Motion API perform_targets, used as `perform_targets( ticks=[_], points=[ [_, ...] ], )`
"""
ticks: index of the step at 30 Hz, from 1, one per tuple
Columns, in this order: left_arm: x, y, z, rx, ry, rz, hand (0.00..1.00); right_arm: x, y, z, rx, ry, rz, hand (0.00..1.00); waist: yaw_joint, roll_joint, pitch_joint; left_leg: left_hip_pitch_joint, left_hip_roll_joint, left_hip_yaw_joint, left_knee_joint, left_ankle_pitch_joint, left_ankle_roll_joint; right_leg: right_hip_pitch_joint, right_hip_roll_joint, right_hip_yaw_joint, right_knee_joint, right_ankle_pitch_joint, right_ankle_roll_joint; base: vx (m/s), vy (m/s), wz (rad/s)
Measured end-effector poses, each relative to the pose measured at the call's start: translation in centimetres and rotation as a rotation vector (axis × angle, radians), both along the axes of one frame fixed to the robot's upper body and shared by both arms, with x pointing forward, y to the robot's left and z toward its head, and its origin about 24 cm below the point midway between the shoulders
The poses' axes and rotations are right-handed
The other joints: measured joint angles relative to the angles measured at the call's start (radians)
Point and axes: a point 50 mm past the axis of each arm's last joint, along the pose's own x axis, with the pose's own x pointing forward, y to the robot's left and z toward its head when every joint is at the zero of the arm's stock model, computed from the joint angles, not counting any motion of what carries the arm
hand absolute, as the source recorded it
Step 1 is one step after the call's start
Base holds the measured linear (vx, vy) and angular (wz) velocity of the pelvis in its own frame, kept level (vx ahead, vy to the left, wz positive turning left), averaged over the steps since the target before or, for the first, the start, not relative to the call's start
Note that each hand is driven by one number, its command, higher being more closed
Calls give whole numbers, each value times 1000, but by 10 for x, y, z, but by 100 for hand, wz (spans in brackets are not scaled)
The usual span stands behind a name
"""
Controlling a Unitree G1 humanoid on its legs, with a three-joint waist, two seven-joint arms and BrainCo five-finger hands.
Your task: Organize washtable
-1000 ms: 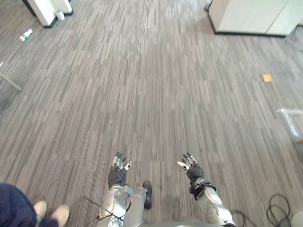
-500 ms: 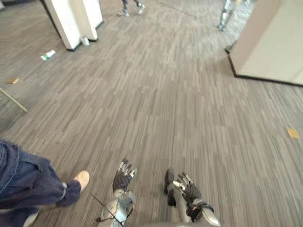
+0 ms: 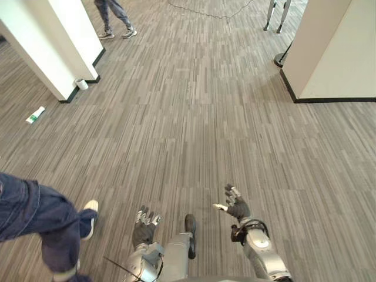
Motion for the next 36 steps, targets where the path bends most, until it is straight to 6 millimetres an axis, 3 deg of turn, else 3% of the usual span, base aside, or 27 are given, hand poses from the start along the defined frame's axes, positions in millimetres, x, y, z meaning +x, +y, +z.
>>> perform_targets(
  ticks=[1, 2, 4, 6, 9, 11, 12, 13, 14, 15, 16, 17, 18, 19, 20, 21, 22, 24, 26, 27, 28, 29, 31, 32, 34, 35, 36],
  points=[
    [7, -1, 2, 9, -13, -7, 0, -6, 6, -6, -28, 27, 64, 0, -4, -22, 16, 70, -29, -3, 1, -69, 1, -84, -27, -17, 241, 158, -13, 785, 219, 10],
    [11, -2, 4, 10, -21, -13, 0, -6, 4, -8, -46, 32, 74, 0, -9, -31, 27, 115, -43, -4, -2, -95, 5, -113, -49, -26, 344, 177, -26, 727, 194, 14],
    [20, -2, 6, 21, -38, -25, 0, -3, -8, -8, -61, 25, 34, 0, -45, -14, 47, 265, -60, -36, -23, -180, 17, -195, -84, -86, 539, 125, -78, 736, 190, 32],
    [29, -3, 12, 35, -80, -33, 0, 1, -20, -1, -62, -24, 3, 0, -87, 4, 55, 360, -60, -88, -58, -249, 35, -298, -76, -138, 510, 68, -96, 628, 121, 47],
    [40, -2, 19, 84, -121, -83, 0, -6, -31, 5, -44, -45, -28, 0, -134, -4, 61, 483, -33, -172, -85, -339, 16, -440, -41, -188, 171, 35, -52, 667, 3, 74],
    [42, -6, 19, 90, -126, -125, 0, -13, -28, 3, 0, -14, -57, 0, -148, -23, 56, 576, -26, -217, -127, -386, -28, -460, -33, -198, -349, 182, 34, 782, -91, 75],
    [44, -9, 19, 91, -129, -144, 0, -14, -26, 4, 20, -15, -65, 0, -149, -35, 53, 637, -29, -237, -155, -418, -68, -517, -60, -213, -434, 222, 50, 848, -130, 71],
    [42, -9, 16, 91, -114, -149, 0, -14, -25, 5, 28, -11, -66, 0, -152, -34, 51, 664, -26, -242, -151, -430, -90, -531, -62, -227, -439, 232, 28, 1107, -184, 75],
    [35, -9, 9, 91, -80, -152, 0, -18, -20, 4, 55, 3, -57, 0, -164, -34, 40, 687, -12, -265, -70, -451, -129, -525, -56, -257, -437, 291, -63, 996, -180, 72],
    [27, -15, 0, 65, -35, -156, 0, -16, -24, 3, 46, 11, -54, 0, -166, 15, 7, 647, 45, -291, 95, -454, -172, -506, -22, -288, -399, 446, -143, 995, -194, 63],
    [25, -19, -2, 53, -22, -159, 0, -11, -28, 4, 36, 1, -50, 0, -165, 49, 1, 607, 73, -299, 199, -427, -216, -498, -8, -312, -377, 469, -161, 949, -197, 33],
    [25, -27, -4, 22, -18, -172, 0, 6, -44, 9, 89, -2, -119, 0, -161, 127, 15, 512, 121, -322, 435, -267, -289, -454, 50, -342, -350, 410, -168, 881, -182, -18],
    [22, -27, -10, 5, 9, -167, 0, 20, -57, 16, 75, -53, -174, 0, -141, 141, 24, 432, 137, -289, 601, 46, -290, -382, 96, -306, -372, 360, -174, 871, -175, -41],
    [21, -26, -12, 4, 22, -168, 0, 23, -62, 20, 56, -89, -200, 0, -130, 143, 26, 392, 160, -260, 683, 94, -259, -330, 117, -285, -408, 347, -177, 837, -162, -63],
    [20, -25, -13, 2, 27, -172, 0, 25, -71, 23, 100, -101, -273, 0, -123, 145, 32, 323, 195, -218, 820, 37, -195, -238, 139, -270, -457, 341, -179, 798, -144, -50],
    [21, -21, -12, 1, 16, -166, 0, 27, -77, 26, 186, -98, -335, 0, -117, 117, 49, 237, 221, -171, 933, -54, -100, -131, 149, -236, -499, 316, -192, 942, -147, -56],
    [22, -17, -11, 4, 9, -152, 0, 30, -76, 28, 217, -99, -345, 0, -102, 92, 61, 183, 219, -139, 953, -112, -66, -62, 146, -201, -523, 294, -201, 783, -93, -69],
    [20, -17, -10, -1, 0, -152, 0, 44, -65, 40, 146, -183, -281, 0, -58, 73, 70, 29, 189, -115, 803, -221, -95, 57, 133, -101, -567, 212, -184, 686, -9, -120],
    [18, -14, -10, -3, 6, -137, 0, 61, -49, 55, 68, -273, -193, 0, -46, 70, 79, -50, 153, -104, 514, -238, -115, 108, 110, -43, -565, 142, -177, 764, 156, -95],
    [18, -13, -10, -4, 5, -131, 0, 66, -44, 60, 47, -302, -167, 0, -41, 74, 82, -59, 133, -100, 393, -232, -124, 130, 95, -29, -562, 118, -171, 827, 240, -70],
    [16, -12, -8, -5, 0, -116, 0, 71, -36, 66, 27, -342, -127, 0, -22, 57, 85, -62, 93, -95, 119, -174, -201, 173, 64, 1, -565, 70, -160, 564, 179, -54],
    [14, -9, -3, 1, -16, -97, 0, 73, -33, 73, 27, -377, -114, 0, -6, 73, 80, -67, 93, -97, -34, -143, -253, 203, 58, 17, -572, 44, -142, 877, 342, -69],
    [9, 0, 3, 10, -41, -37, 0, 72, -30, 76, 28, -400, -102, 0, 28, 70, 73, -85, 80, -62, -24, -8, -199, 273, 19, 37, -555, -27, -87, 868, 371, -50],
    [5, 7, 2, 22, -28, -2, 0, 69, -26, 74, 35, -385, -93, 0, 31, 40, 54, -62, 49, -38, -5, 81, -84, 265, -31, 37, -468, -52, -45, 873, 341, -16],
    [1, 17, 2, 45, -18, 36, 0, 65, -25, 70, 37, -368, -77, 0, 27, -20, 48, -44, 0, 14, 99, -47, -15, 117, -86, 66, -84, -13, 11, 940, 372, -16],
    [1, 20, 2, 54, -12, 45, 0, 64, -27, 68, 37, -359, -84, 0, 20, -34, 54, 9, -24, 17, 122, -122, 4, 35, -89, 72, 144, 142, 28, 781, 336, -11],
    [2, 19, 3, 54, -17, 40, 0, 61, -30, 65, 36, -346, -93, 0, 12, -37, 57, 45, -37, 13, 122, -153, 10, 1, -100, 71, 248, 201, 40, 746, 322, 2]
  ],
)
